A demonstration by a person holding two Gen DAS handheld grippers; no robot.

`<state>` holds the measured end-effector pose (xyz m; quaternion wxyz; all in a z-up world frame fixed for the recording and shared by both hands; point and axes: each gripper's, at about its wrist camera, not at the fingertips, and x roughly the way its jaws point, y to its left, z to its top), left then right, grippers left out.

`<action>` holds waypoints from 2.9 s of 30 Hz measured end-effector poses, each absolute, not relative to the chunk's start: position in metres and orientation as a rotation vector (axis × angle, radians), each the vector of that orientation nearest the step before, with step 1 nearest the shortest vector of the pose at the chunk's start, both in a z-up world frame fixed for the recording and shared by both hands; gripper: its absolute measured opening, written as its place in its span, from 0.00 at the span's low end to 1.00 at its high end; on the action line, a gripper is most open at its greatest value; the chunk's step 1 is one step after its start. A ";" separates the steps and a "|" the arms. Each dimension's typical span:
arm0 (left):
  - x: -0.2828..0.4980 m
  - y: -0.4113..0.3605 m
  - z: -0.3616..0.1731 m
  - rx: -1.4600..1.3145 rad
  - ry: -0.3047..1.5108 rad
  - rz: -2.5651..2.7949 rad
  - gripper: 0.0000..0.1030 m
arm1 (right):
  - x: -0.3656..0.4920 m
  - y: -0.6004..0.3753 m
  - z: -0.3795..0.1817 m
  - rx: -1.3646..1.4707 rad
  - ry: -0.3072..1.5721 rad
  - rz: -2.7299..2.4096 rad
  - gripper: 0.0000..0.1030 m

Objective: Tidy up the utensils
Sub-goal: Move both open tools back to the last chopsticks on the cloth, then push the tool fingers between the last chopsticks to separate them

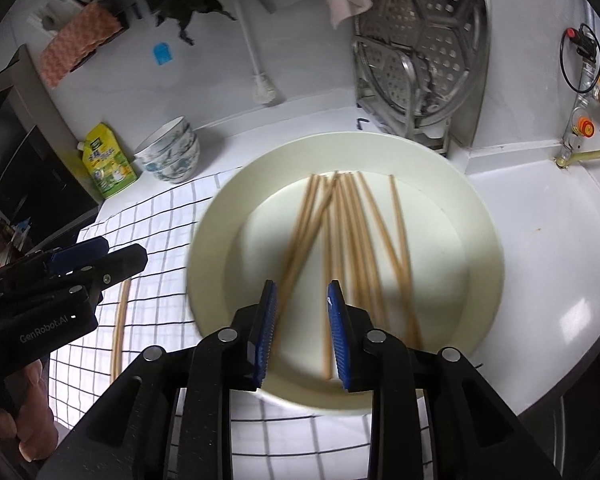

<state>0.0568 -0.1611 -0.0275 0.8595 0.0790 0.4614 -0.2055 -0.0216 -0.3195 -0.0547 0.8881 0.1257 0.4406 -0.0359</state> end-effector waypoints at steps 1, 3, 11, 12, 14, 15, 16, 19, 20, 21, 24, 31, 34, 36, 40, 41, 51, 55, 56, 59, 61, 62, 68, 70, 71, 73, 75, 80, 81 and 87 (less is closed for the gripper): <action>0.055 -0.153 -0.027 0.164 0.968 -0.429 0.57 | -0.022 -0.313 -0.054 0.258 0.915 -0.071 0.25; 0.053 -0.140 -0.027 0.161 0.964 -0.421 0.59 | -0.023 -0.303 -0.054 0.251 0.916 -0.063 0.25; 0.055 -0.079 -0.033 0.114 0.974 -0.350 0.65 | -0.019 -0.247 -0.053 0.205 0.920 -0.004 0.32; 0.055 -0.070 -0.033 0.108 0.974 -0.340 0.65 | -0.019 -0.241 -0.054 0.202 0.922 0.004 0.33; 0.056 -0.052 -0.035 0.092 0.976 -0.316 0.66 | -0.016 -0.227 -0.056 0.190 0.928 0.022 0.33; 0.056 -0.043 -0.036 0.082 0.979 -0.305 0.66 | -0.015 -0.221 -0.057 0.185 0.931 0.030 0.34; 0.056 -0.036 -0.037 0.076 0.980 -0.295 0.66 | -0.013 -0.212 -0.059 0.176 0.935 0.041 0.35; 0.056 -0.015 -0.042 0.068 0.983 -0.263 0.68 | -0.010 -0.190 -0.064 0.161 0.946 0.066 0.37; 0.056 -0.008 -0.044 0.068 0.983 -0.254 0.69 | -0.009 -0.184 -0.066 0.157 0.951 0.074 0.37; 0.056 0.000 -0.047 0.068 0.986 -0.243 0.69 | -0.009 -0.179 -0.067 0.154 0.955 0.079 0.37; 0.055 0.015 -0.053 0.062 0.993 -0.230 0.70 | -0.007 -0.162 -0.074 0.144 0.971 0.096 0.37; 0.058 0.044 -0.072 0.051 1.028 -0.208 0.71 | -0.004 -0.131 -0.090 0.133 0.992 0.119 0.40; 0.060 0.055 -0.080 0.049 1.041 -0.200 0.71 | -0.003 -0.122 -0.097 0.134 1.005 0.119 0.40; 0.061 0.059 -0.084 0.048 1.048 -0.197 0.71 | -0.001 -0.114 -0.103 0.132 1.016 0.118 0.40; 0.063 0.072 -0.093 0.043 1.064 -0.190 0.71 | 0.003 -0.106 -0.113 0.121 1.030 0.118 0.40; 0.063 0.075 -0.095 0.043 1.066 -0.187 0.71 | 0.004 -0.103 -0.116 0.121 1.035 0.120 0.40; 0.066 0.090 -0.108 0.050 1.080 -0.164 0.71 | 0.013 -0.090 -0.140 0.130 1.064 0.126 0.41; 0.066 0.094 -0.112 0.042 1.082 -0.159 0.73 | 0.016 -0.089 -0.151 0.141 1.084 0.125 0.41; 0.066 0.094 -0.113 0.040 1.085 -0.158 0.73 | 0.016 -0.088 -0.153 0.137 1.088 0.124 0.41; 0.066 0.095 -0.118 0.032 1.095 -0.161 0.73 | 0.019 -0.087 -0.161 0.137 1.102 0.125 0.41; 0.065 0.094 -0.121 0.035 1.099 -0.164 0.73 | 0.020 -0.086 -0.164 0.135 1.104 0.125 0.41; 0.064 0.094 -0.123 0.037 1.101 -0.166 0.73 | 0.020 -0.084 -0.165 0.131 1.105 0.128 0.41; 0.065 0.095 -0.128 0.037 1.111 -0.162 0.73 | 0.022 -0.074 -0.170 0.121 1.113 0.150 0.41; 0.066 0.095 -0.129 0.040 1.112 -0.160 0.73 | 0.023 -0.071 -0.171 0.109 1.114 0.151 0.41; 0.066 0.096 -0.129 0.040 1.113 -0.159 0.73 | 0.024 -0.069 -0.172 0.100 1.117 0.149 0.41; 0.066 0.097 -0.130 0.040 1.114 -0.157 0.73 | 0.026 -0.065 -0.173 0.066 1.110 0.143 0.41; 0.067 0.097 -0.130 0.040 1.116 -0.155 0.73 | 0.026 -0.062 -0.173 0.045 1.107 0.144 0.41; 0.067 0.096 -0.129 0.044 1.114 -0.152 0.75 | 0.026 -0.054 -0.175 -0.043 1.090 0.132 0.41; 0.068 0.096 -0.129 0.047 1.111 -0.152 0.76 | 0.026 -0.052 -0.175 -0.053 1.088 0.131 0.41; 0.070 0.091 -0.128 0.065 1.108 -0.158 0.77 | 0.027 -0.056 -0.175 -0.055 1.072 0.132 0.21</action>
